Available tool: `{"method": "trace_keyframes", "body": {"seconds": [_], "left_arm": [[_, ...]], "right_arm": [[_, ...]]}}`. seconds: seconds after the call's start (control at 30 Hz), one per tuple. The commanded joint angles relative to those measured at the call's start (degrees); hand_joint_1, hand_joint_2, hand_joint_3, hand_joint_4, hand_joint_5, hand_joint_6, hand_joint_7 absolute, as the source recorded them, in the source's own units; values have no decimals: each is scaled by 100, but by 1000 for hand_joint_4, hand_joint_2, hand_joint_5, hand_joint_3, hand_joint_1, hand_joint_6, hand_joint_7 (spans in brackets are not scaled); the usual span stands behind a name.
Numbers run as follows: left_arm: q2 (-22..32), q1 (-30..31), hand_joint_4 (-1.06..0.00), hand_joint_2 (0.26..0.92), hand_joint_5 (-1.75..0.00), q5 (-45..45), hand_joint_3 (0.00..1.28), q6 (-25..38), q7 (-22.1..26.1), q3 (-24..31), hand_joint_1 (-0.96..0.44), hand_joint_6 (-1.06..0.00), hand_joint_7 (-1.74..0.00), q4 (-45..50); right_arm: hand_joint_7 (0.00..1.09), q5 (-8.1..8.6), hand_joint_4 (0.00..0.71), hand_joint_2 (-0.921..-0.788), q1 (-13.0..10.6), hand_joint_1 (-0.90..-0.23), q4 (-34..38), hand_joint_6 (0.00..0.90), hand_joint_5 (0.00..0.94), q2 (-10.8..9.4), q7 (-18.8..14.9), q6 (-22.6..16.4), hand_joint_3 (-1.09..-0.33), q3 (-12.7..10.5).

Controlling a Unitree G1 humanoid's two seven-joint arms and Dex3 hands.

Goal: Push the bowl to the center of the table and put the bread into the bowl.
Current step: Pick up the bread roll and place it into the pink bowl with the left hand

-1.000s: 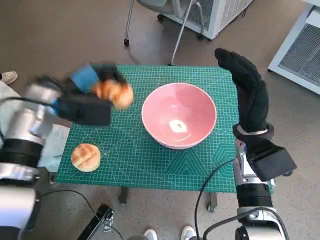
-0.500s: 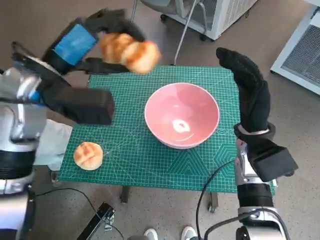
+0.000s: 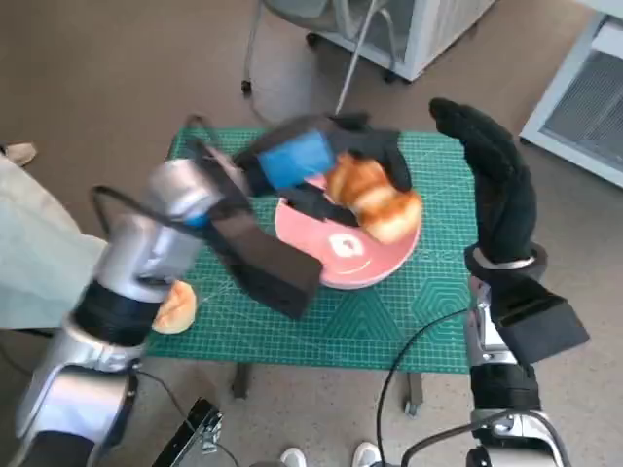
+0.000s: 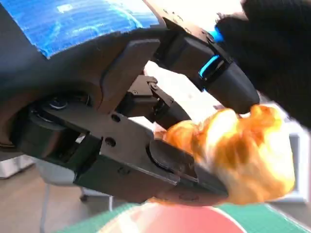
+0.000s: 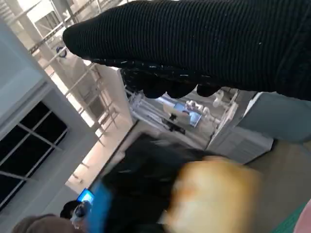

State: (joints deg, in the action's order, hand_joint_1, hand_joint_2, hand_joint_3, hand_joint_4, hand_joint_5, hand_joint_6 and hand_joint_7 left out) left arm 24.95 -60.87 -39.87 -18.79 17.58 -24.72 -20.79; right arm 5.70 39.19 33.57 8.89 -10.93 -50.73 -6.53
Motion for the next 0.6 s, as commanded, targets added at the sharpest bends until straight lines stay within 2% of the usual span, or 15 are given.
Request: {"method": "trace_keyframes", "body": {"seconds": [0.03,0.07,0.1,0.17,0.27,0.4,0.47,0.53,0.6], "left_arm": [[-206,-390,-438,633,-1539,-429,713,12,-196,-290,2,-595,-1364,-629],[-268,-409,-445,614,-1559,-487,744,56,-207,-341,2,-595,-1350,-747],[-311,-425,-467,637,-1542,-528,694,79,-218,-372,2,-600,-1307,-835],[-403,-469,-551,780,-1439,-601,394,105,-236,-442,1,-615,-1167,-1060],[-524,-551,-646,874,-1309,-757,186,70,-358,-615,1,-604,-1130,-1550],[-648,-610,-697,908,-1190,-868,107,24,-488,-776,0,-583,-1185,-2119],[-712,-624,-626,915,-1223,-858,116,58,-461,-824,0,-598,-1206,-2366],[-766,-616,-528,918,-1331,-797,165,147,-324,-827,0,-576,-1217,-2526],[-794,-595,-390,920,-1435,-707,262,246,-132,-803,0,-488,-1341,-2623]], "right_arm": [[844,79,429,-921,-204,-550,-70,72,18,50,-81,56,-727,-12],[843,79,429,-921,-224,-549,-82,70,17,63,-78,50,-728,-17],[843,81,428,-921,-237,-548,-92,68,17,73,-76,48,-728,-20],[841,87,426,-921,-267,-549,-113,64,16,92,-72,47,-728,-29],[839,81,426,-921,-324,-558,-176,59,16,106,-41,73,-726,-46],[838,61,426,-921,-382,-569,-266,58,16,102,12,140,-723,-64],[837,46,427,-921,-412,-574,-312,59,16,93,41,175,-721,-72],[837,39,427,-921,-436,-576,-351,59,16,89,62,211,-720,-79],[836,29,427,-921,-455,-577,-390,60,16,84,84,249,-719,-85]]}}
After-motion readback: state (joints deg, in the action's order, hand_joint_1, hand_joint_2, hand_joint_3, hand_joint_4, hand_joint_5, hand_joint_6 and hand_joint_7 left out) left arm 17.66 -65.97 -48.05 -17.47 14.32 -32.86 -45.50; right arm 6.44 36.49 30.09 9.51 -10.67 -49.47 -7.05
